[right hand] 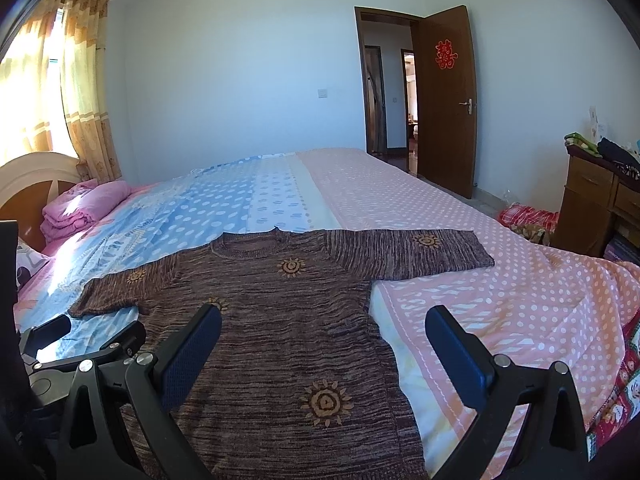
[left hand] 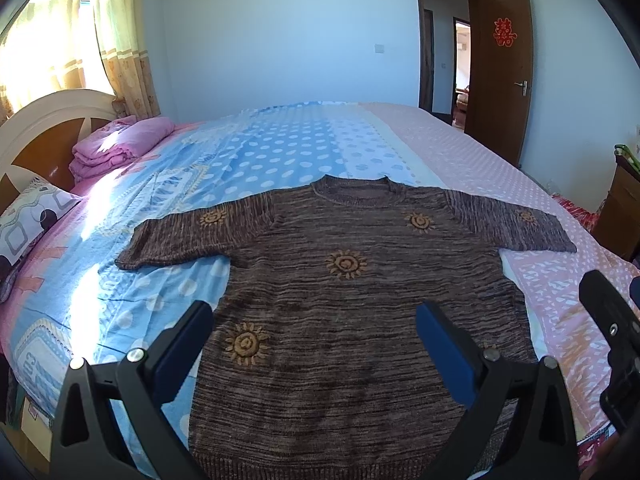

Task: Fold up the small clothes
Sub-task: 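Grasp the sweater sleeve with the right tool and fold it over the body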

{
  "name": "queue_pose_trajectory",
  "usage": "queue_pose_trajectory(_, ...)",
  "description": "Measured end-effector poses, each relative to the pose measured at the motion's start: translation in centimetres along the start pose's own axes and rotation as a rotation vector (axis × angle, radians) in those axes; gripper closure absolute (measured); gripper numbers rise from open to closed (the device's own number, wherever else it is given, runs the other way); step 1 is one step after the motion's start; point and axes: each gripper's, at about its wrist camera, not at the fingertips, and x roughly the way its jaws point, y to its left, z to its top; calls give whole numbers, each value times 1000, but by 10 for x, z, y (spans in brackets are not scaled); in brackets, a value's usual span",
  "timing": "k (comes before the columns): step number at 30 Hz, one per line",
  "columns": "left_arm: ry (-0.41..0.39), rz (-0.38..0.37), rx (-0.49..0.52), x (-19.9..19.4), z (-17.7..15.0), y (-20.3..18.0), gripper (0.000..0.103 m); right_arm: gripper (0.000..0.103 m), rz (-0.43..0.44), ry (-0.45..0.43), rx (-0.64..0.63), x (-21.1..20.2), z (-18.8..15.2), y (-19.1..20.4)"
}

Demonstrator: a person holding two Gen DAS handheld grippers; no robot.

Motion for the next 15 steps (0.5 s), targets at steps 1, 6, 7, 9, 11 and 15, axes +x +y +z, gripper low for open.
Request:
queue_pose_trajectory(1, 3, 1, -1, 3, 1, 0, 0, 1, 1, 5, 1, 3, 1, 0)
queue_pose_trajectory(6, 19, -31, 17, 24, 5, 2, 0, 1, 53, 95, 28, 39, 4, -11)
queue_pose_trajectory(7, 24, -47, 19, 30, 7, 4, 0, 1, 59, 124, 33, 49, 4, -15)
queue_pose_trajectory(9, 28, -60, 15, 42, 13, 9, 0, 1, 74, 183, 53, 71, 8, -28)
queue_pose_trajectory(11, 23, -58, 12, 56, 22, 15, 0, 1, 84, 178, 123, 84, 15, -51)
queue_pose_trajectory(15, 38, -70, -14, 87, 41, 30, 0, 22, 55, 127, 299, 110, 45, -124)
